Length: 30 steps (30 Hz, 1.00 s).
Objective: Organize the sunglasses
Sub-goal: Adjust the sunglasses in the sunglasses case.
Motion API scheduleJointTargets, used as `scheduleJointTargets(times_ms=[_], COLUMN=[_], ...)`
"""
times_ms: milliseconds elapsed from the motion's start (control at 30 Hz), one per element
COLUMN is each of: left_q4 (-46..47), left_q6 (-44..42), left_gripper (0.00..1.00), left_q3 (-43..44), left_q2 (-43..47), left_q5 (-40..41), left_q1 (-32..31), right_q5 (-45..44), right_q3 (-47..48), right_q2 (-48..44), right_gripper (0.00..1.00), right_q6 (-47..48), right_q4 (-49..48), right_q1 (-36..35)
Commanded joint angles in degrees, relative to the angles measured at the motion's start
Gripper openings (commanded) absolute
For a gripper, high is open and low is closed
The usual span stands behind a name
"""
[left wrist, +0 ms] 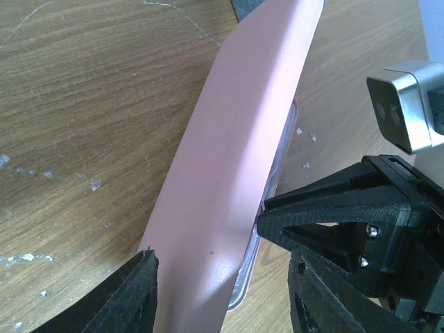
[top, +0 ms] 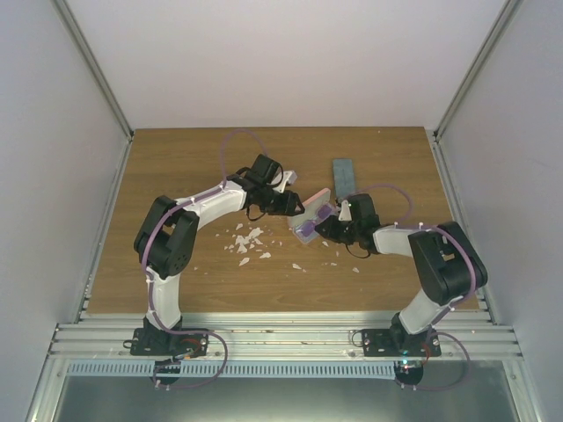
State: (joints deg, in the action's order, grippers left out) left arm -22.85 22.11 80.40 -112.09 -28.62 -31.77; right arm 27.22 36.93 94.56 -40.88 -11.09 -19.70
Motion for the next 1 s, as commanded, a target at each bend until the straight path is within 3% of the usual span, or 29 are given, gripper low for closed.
scheduleJointTargets(times_ms=[0,133,300,500,700,967], left_q4=[2.8,2.9,2.7,2.0,1.9,4.1], left_q6=[0.2,0.2,0.1,-0.5,-1.2,-2.1], left_gripper=[0.52,0.52,0.53,0.52,0.47,0.47], left_q3=[-0.1,0.1,0.8,2.3,3.9,6.1], left_q2=[-0.9,-0.8,-1.1,-1.9,-2.8,-3.6], left_q5=[-1.7,-1.9,-1.9,-1.9,-2.8,-5.0], left_q1=[0.4,0.4,0.5,0.5,0.7,1.8], right_q5=[-1.1,-0.5,-1.1,-8.3,-16.0,-15.7], right_q3=[0.7,0.1,-0.7,-1.5,-2.3,-2.7], right_q2=[1.1,-0.5,-5.2,-11.6,-13.6,-10.1], right_gripper=[0.1,0.12,0.28,0.38,0.38,0.27], right_q6=[-0.5,-1.2,-1.6,-1.5,-2.4,-1.1], right_q4=[0.3,-0.1,0.9,6.0,10.7,11.9], right_q1=[-0.4,-0.4,-0.4,0.1,0.9,1.0])
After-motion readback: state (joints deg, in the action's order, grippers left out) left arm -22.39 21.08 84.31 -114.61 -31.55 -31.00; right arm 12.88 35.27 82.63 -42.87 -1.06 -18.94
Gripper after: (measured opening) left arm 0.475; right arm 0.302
